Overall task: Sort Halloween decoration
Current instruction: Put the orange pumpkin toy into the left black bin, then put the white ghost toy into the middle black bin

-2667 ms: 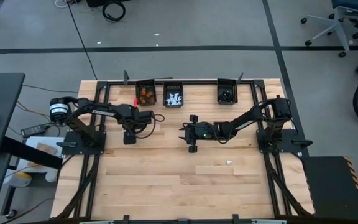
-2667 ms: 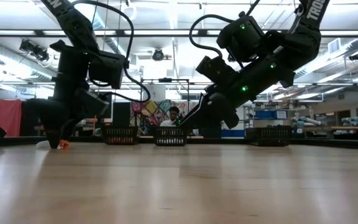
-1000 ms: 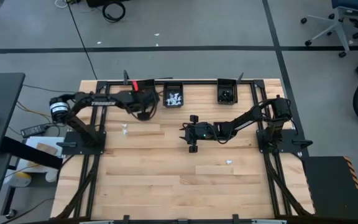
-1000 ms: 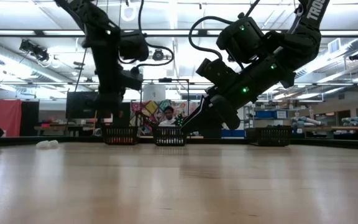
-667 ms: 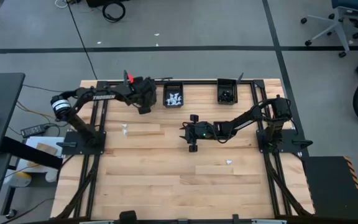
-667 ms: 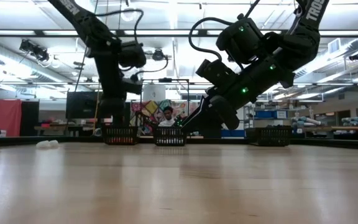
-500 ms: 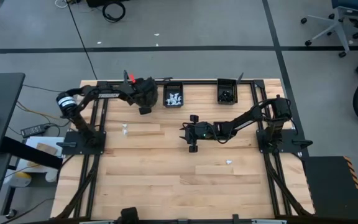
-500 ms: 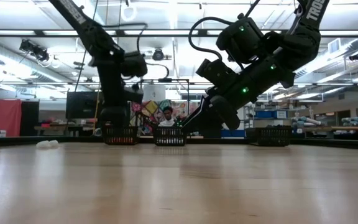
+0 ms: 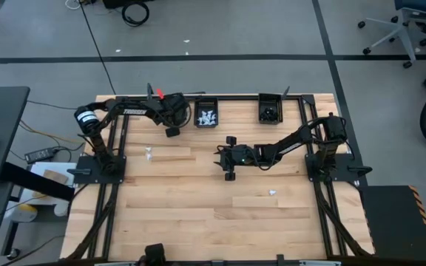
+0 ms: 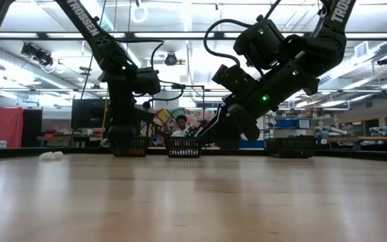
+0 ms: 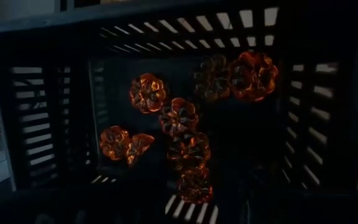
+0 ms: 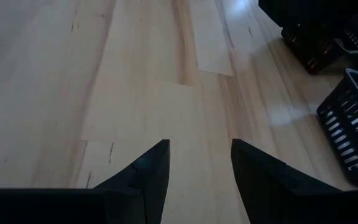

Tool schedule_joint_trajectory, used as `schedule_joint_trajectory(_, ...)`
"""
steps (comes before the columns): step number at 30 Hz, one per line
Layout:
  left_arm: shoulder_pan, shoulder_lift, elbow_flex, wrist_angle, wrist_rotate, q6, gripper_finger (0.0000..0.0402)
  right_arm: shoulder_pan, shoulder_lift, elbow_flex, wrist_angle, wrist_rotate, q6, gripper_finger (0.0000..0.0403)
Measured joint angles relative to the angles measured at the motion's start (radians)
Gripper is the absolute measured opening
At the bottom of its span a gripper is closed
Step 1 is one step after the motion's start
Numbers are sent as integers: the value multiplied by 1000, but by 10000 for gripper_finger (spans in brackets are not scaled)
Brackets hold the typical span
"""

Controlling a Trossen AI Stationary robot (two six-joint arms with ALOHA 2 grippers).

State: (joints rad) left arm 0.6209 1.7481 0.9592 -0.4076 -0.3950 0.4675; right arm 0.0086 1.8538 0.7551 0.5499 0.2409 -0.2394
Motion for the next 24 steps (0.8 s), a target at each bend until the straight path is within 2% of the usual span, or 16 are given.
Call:
schedule_joint_trajectory(9, 0, 0, 0, 0, -2, 11, 110, 0, 0, 0, -5, 0, 0, 176)
schedule_joint_trajectory(13, 0, -3, 16, -10, -41, 19, 129, 0, 0, 0, -4, 0, 0, 176)
schedule_joint_trajectory(19, -1, -53, 47, -29, -48, 19, 156, 0, 0, 0, -4, 0, 0, 176)
schedule_joint_trajectory(24, -4, -127, 84, -99, -50, -13, 162, 0, 0, 0, -4, 0, 0, 176)
